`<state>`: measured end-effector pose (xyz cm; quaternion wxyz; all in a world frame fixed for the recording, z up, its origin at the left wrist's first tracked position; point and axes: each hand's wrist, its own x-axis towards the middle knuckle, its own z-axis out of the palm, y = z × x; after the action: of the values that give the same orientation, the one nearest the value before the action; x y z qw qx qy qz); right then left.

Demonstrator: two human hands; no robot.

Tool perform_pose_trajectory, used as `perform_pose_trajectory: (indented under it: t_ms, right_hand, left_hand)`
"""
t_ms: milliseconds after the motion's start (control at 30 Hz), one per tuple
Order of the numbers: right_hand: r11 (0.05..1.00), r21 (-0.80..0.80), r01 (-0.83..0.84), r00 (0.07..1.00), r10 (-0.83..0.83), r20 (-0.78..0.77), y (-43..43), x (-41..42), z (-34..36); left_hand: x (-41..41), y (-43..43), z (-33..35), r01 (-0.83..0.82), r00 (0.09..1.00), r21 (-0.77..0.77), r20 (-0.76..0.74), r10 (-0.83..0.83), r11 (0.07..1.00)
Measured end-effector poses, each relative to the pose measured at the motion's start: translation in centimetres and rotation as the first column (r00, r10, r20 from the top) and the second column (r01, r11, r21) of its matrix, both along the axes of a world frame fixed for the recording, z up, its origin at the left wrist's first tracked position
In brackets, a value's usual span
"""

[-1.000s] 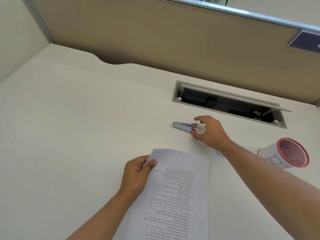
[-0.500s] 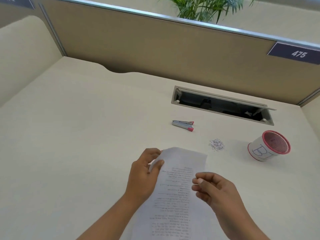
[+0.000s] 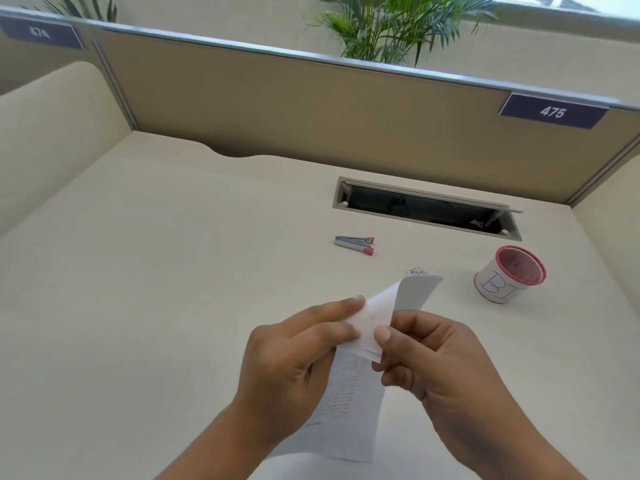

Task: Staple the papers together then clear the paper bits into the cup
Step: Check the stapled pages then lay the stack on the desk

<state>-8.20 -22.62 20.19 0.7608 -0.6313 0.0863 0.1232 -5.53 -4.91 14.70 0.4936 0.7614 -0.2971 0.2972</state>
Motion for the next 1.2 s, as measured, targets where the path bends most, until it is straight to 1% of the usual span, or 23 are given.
perform_pose_trajectory:
  t_ms: [167, 367, 633, 867, 933, 1067, 1200]
  right_hand:
    - [1.000, 0.003, -0.013, 0.997, 0.013, 0.077, 0.1, -1.1, 0.5]
    - [1.000, 0.016, -0.012, 0.992, 0.010, 0.125, 0.1, -2.1, 0.9]
    - [1.000, -0.001, 0.007, 0.991, -0.007, 0.135, -0.4, -2.9, 1.1]
    - [0.999, -0.034, 0.023, 0.987, -0.018, 0.158, -0.8, -3.4, 1.1]
    - [0.999, -0.043, 0.012, 0.987, -0.005, 0.164, -0.9, -3.4, 1.1]
    - [0.999, -0.034, 0.008, 0.988, -0.003, 0.154, -0.9, -3.5, 1.6]
    - [1.000, -0.002, 0.025, 0.994, -0.025, 0.109, -0.7, -3.5, 1.9]
  left_hand:
    - [-1.5, -0.1, 1.4, -0.025, 0.999, 0.001, 0.045, 0.025, 1.000]
    - [-2.5, -0.5, 1.9, -0.005, 1.000, -0.033, 0.023, 0.006, 0.999]
    - [-2.9, -1.0, 2.2, 0.018, 0.999, -0.016, 0.052, -0.017, 1.000]
    - [-3.1, -1.3, 2.4, 0.009, 0.994, 0.067, 0.104, -0.016, 0.998]
    - [-3.1, -1.3, 2.4, -0.018, 0.991, 0.089, 0.131, 0.007, 0.996]
    - [-3.2, -1.2, 2.2, -0.115, 0.969, 0.170, 0.235, 0.073, 0.979]
    - [-3.2, -1.1, 2.1, -0.142, 0.966, 0.183, 0.242, 0.095, 0.973]
